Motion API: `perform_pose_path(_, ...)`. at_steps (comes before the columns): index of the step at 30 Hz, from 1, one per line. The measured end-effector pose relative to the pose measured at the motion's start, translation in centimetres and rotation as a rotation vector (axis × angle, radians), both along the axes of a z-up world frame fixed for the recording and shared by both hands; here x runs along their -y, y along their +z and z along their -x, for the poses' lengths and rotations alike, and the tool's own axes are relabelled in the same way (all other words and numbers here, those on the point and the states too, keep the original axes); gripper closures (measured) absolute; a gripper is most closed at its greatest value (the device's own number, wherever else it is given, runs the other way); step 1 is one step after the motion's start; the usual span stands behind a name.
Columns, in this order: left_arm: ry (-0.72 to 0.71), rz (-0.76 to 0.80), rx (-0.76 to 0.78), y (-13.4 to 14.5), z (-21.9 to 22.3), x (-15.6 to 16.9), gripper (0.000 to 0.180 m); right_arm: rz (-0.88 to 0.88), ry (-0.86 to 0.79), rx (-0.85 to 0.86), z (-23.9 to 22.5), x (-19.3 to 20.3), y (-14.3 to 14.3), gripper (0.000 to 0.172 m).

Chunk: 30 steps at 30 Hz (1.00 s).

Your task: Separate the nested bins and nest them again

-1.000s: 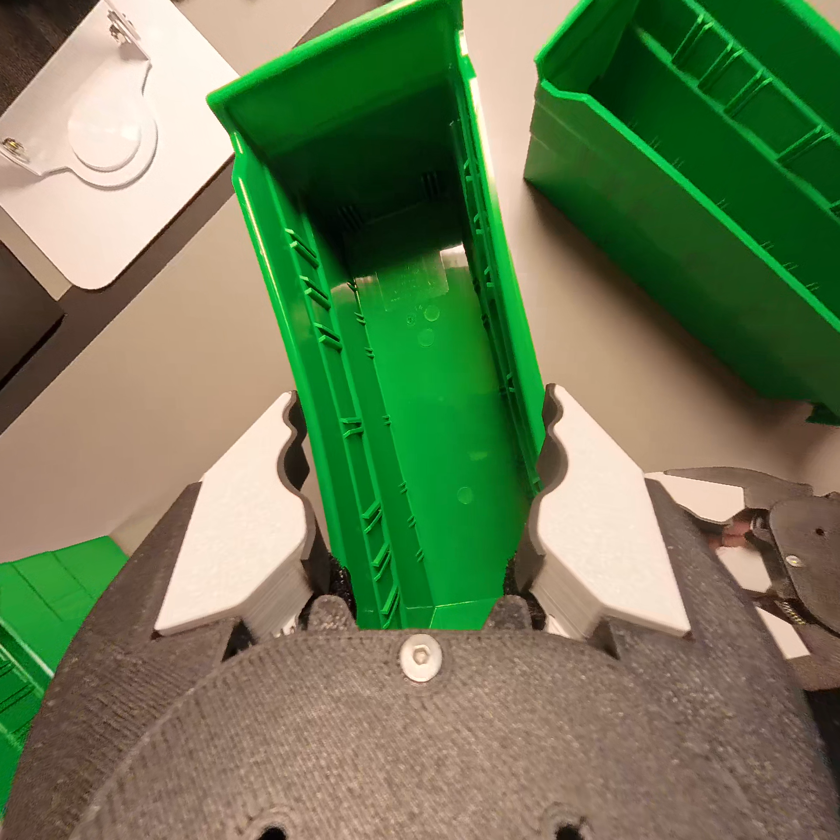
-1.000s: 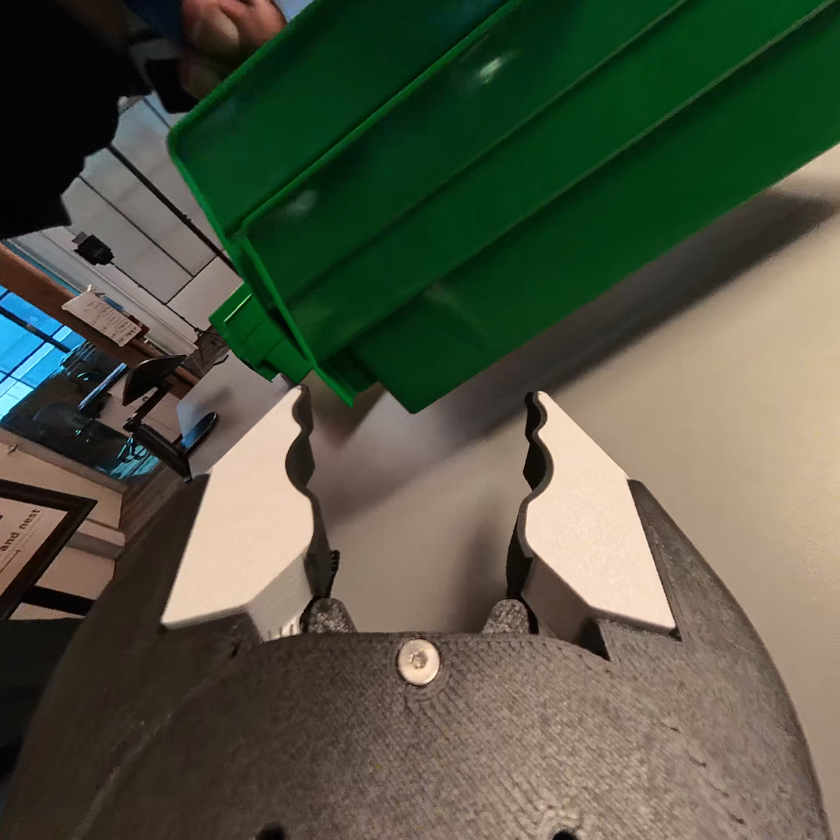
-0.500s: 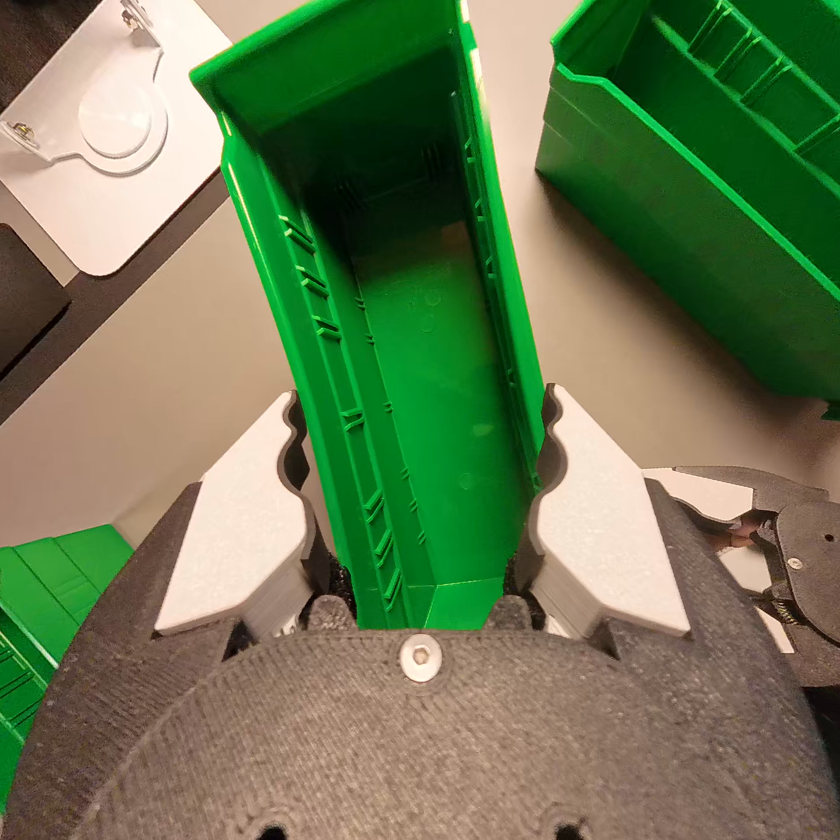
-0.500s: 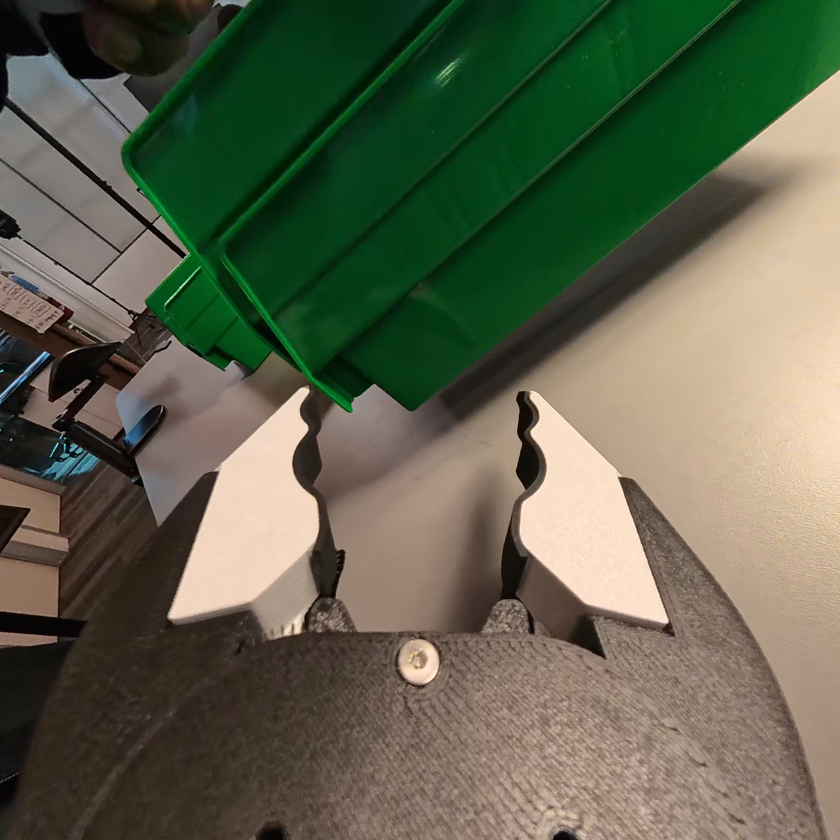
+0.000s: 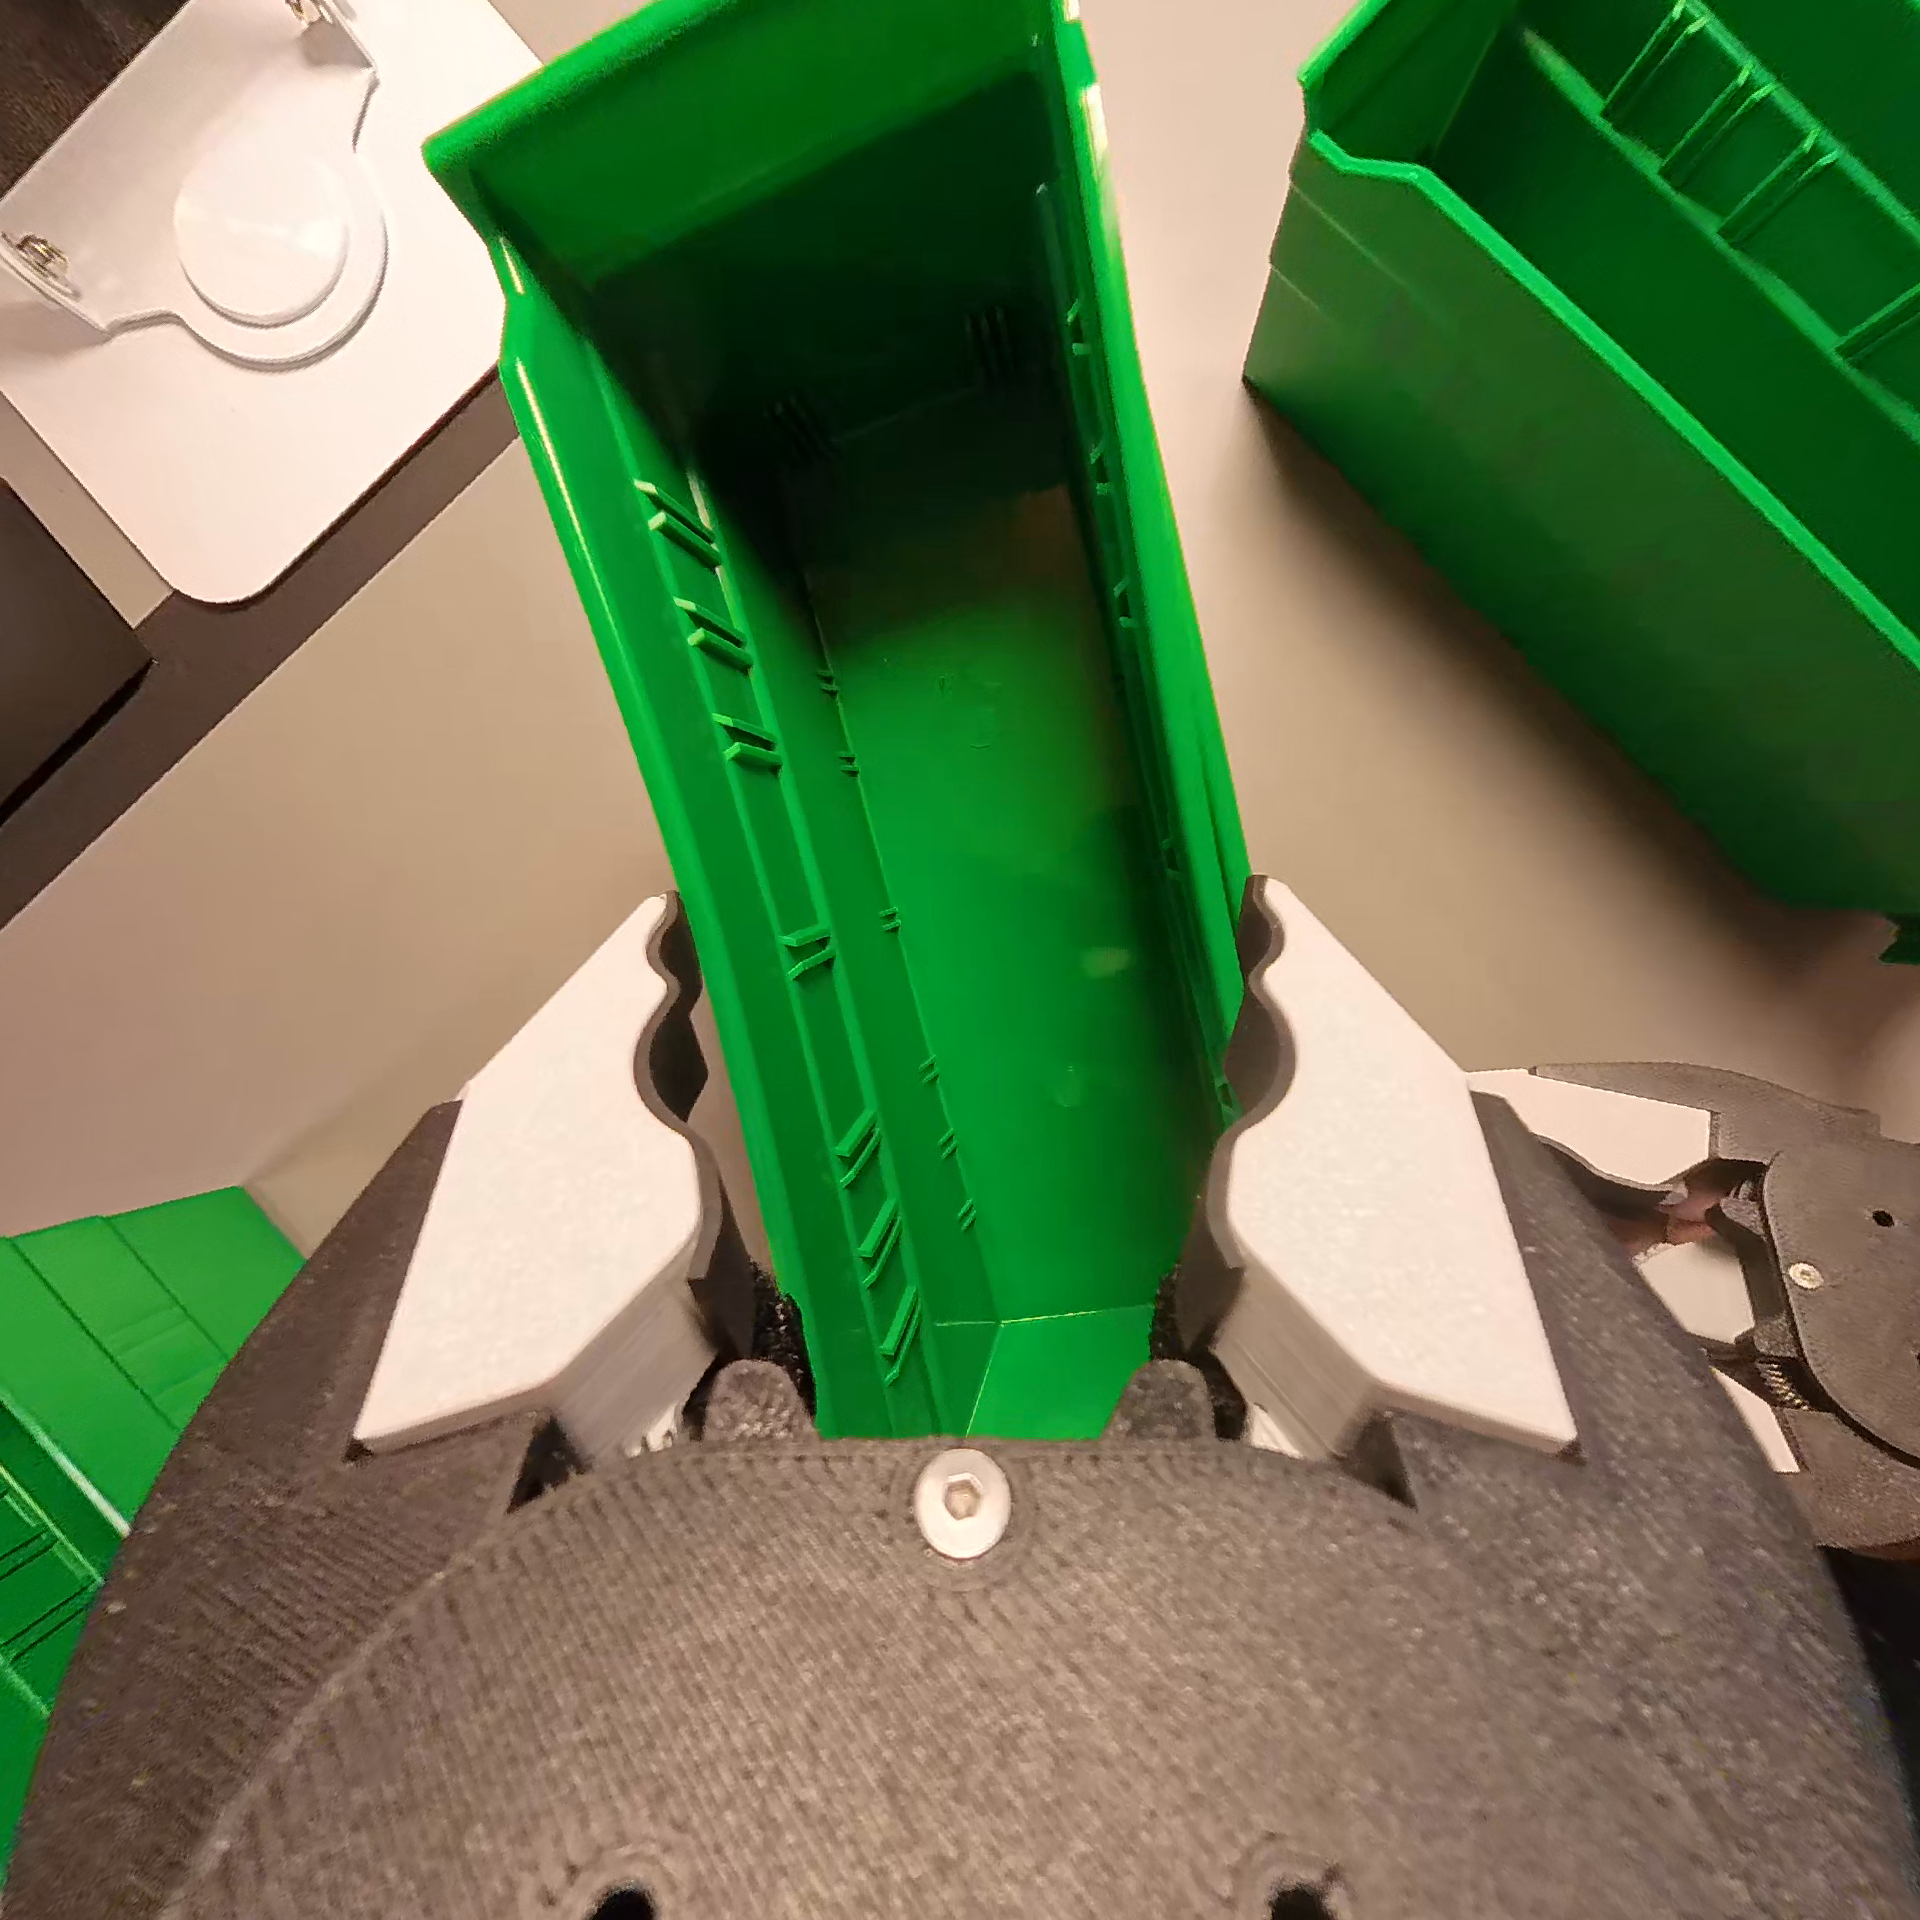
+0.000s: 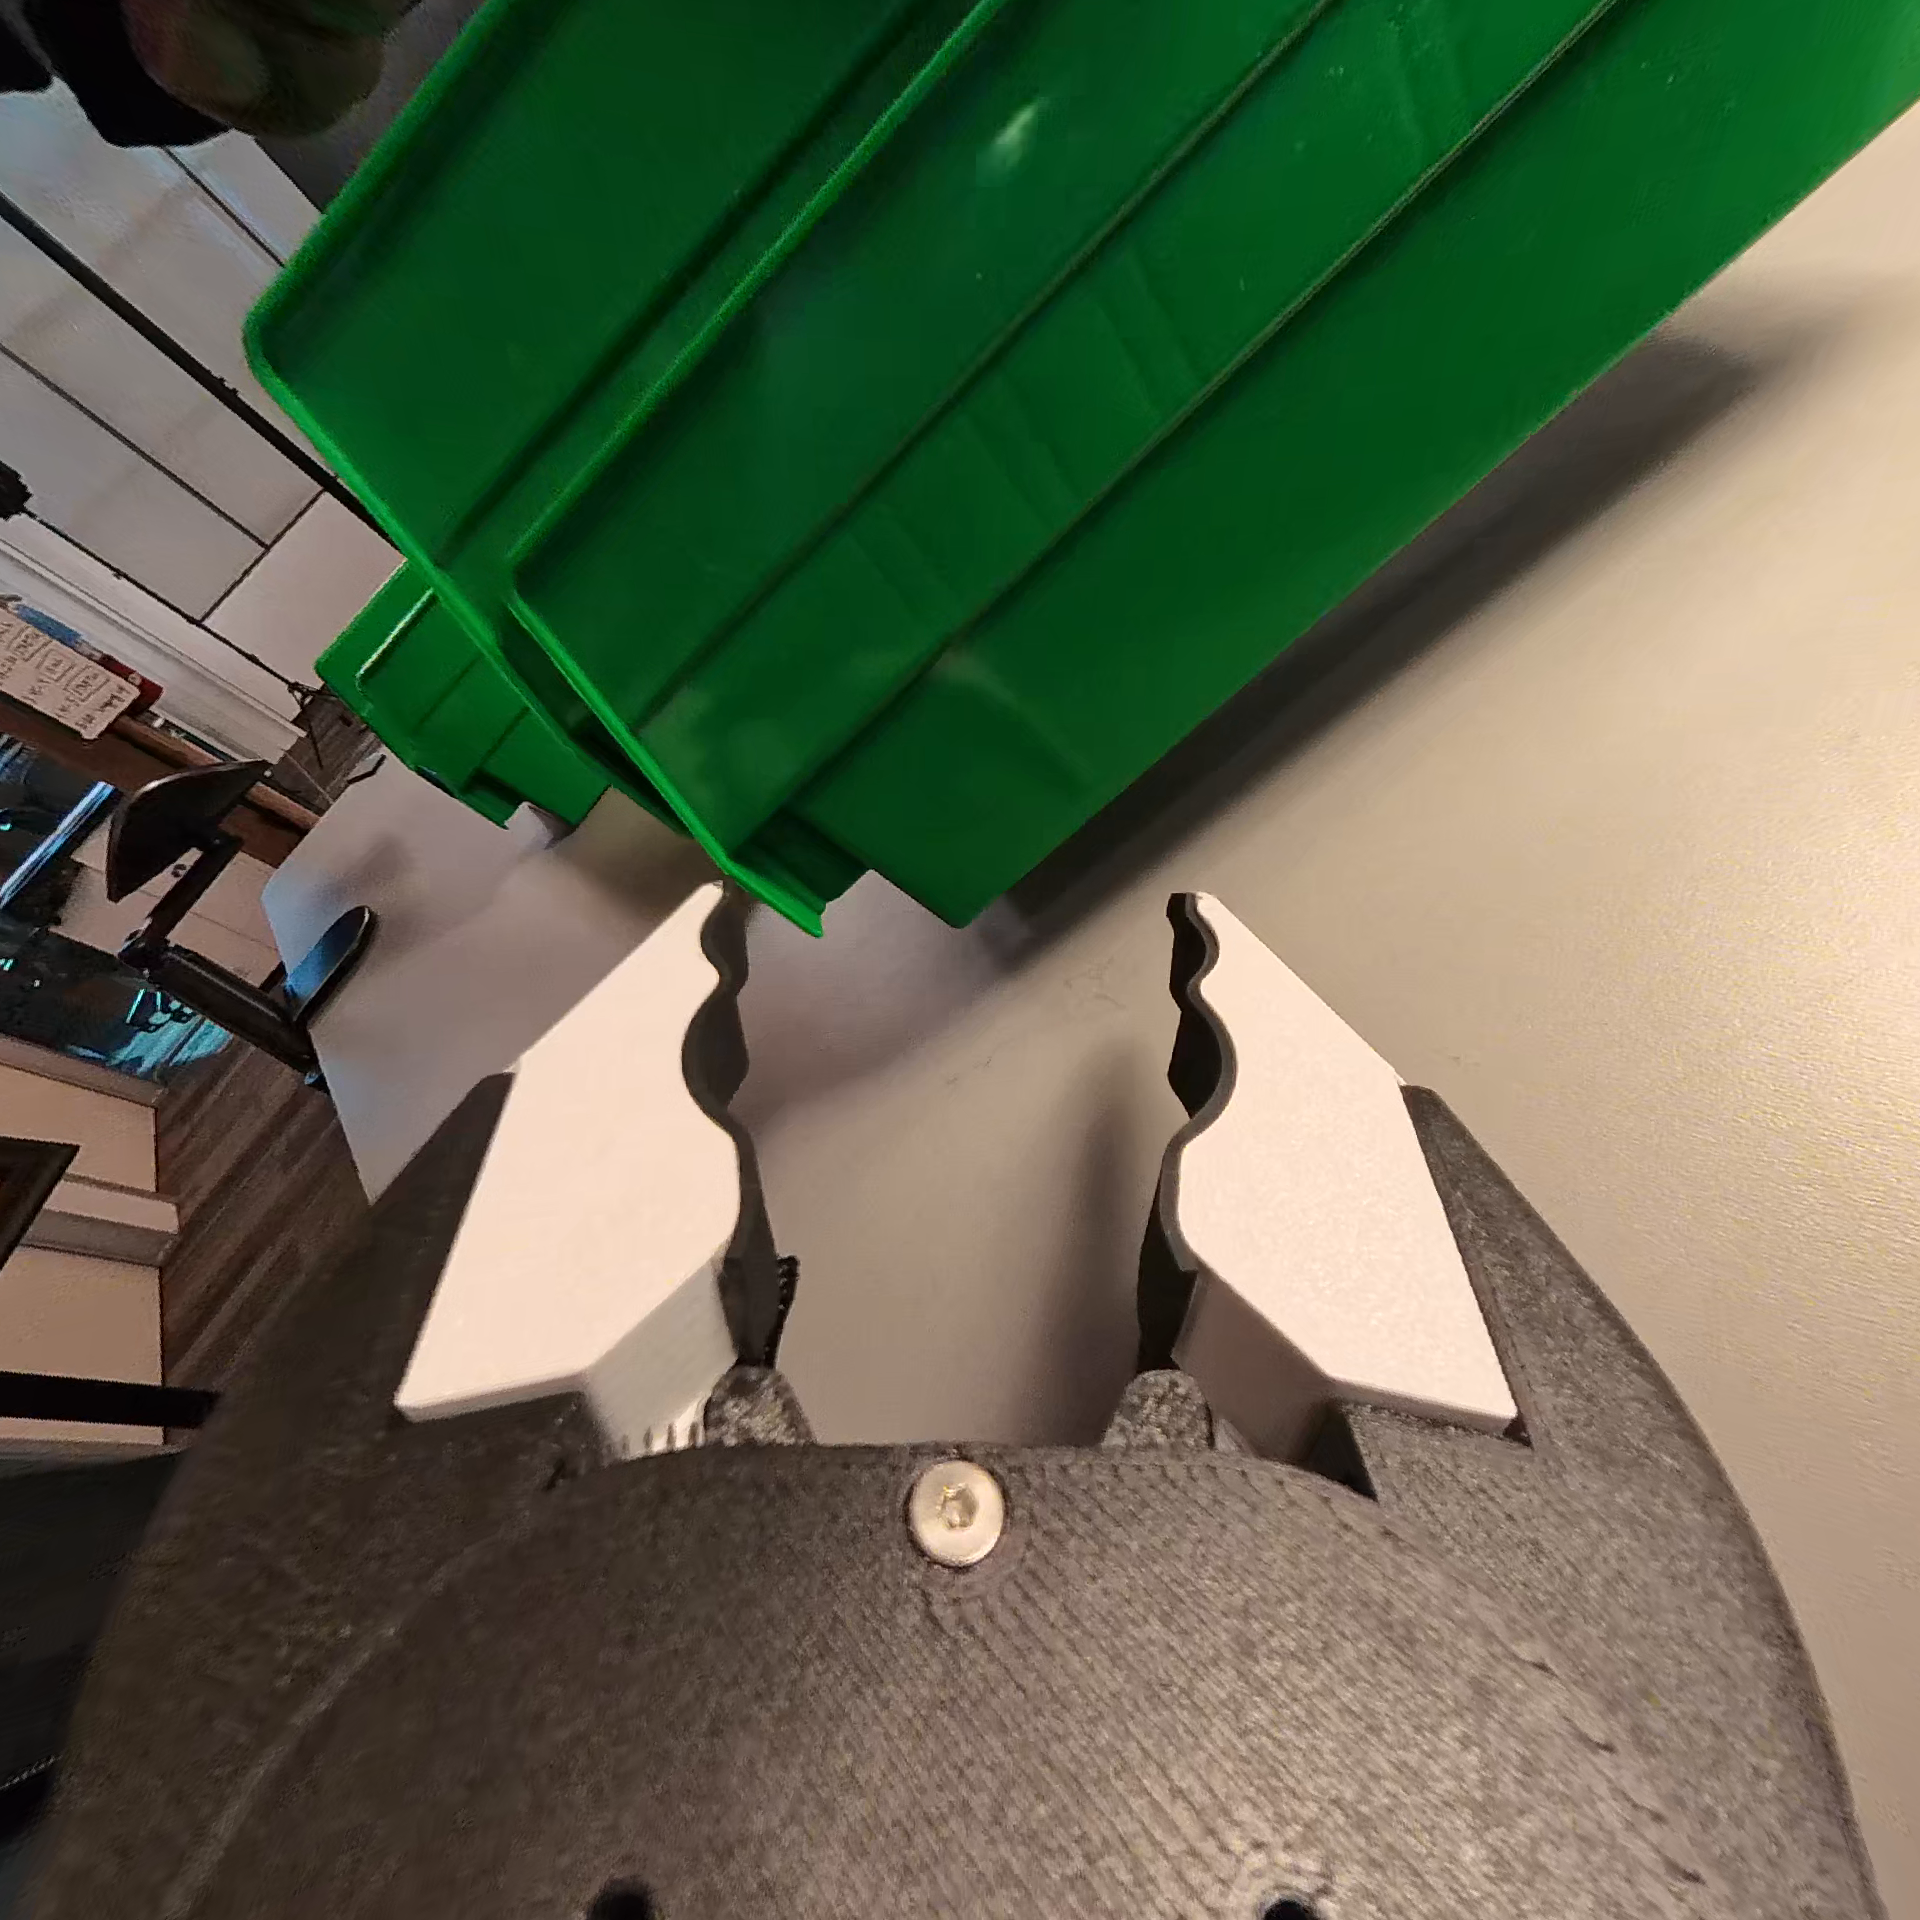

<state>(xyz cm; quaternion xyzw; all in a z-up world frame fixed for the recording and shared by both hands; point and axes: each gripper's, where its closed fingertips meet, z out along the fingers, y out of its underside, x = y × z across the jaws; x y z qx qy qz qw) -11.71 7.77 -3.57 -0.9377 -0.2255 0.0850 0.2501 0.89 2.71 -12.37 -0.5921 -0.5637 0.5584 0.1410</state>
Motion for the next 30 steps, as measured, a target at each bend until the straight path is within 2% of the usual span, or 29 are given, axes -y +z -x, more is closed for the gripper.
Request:
perform_pose_path(8,-0.004,0.002,0.014,-0.2,0.2,-0.1,0.078,0.017,0.002,0.001,0.0,0.0,0.0,0.089)
perform_pose_path(18,0.006,-0.077,-0.007,3.7,1.0,0.1,0.078,0.074,0.042,-0.023,-0.3,0.2,0.6,0.088)
perform_pose_path(26,0.111,-0.157,-0.048,8.2,4.4,4.6,0.077,0.102,0.061,-0.029,-0.4,0.4,0.8,0.087)
perform_pose_path(30,0.174,-0.139,-0.076,8.1,6.5,7.5,0.077,0.107,0.065,-0.028,-0.4,0.4,0.8,0.087)
